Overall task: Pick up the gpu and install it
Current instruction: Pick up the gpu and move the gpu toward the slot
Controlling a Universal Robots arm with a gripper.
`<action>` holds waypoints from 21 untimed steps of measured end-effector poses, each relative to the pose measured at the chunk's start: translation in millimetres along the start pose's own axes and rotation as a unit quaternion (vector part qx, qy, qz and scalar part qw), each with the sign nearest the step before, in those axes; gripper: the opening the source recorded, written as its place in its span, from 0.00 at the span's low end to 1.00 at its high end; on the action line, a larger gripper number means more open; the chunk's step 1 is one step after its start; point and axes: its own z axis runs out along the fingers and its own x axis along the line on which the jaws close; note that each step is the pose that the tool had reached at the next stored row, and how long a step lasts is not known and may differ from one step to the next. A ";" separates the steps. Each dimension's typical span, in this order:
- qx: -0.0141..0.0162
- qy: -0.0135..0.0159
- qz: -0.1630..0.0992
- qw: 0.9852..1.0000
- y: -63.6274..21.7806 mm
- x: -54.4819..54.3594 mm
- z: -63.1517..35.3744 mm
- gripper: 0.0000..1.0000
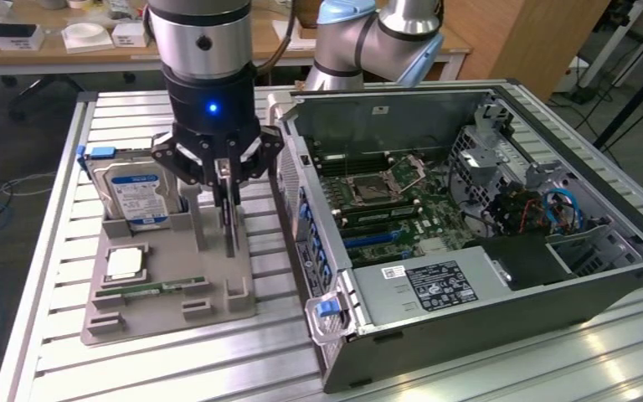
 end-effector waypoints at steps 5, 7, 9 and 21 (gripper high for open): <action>0.001 0.000 0.000 1.000 0.2 -0.2 -6.3 0.26; 0.002 0.000 0.000 1.000 0.2 -0.2 -8.7 0.26; 0.002 0.000 0.000 1.000 0.3 -0.3 -11.3 0.26; 0.007 0.000 0.000 1.000 0.7 -0.7 -28.9 0.26</action>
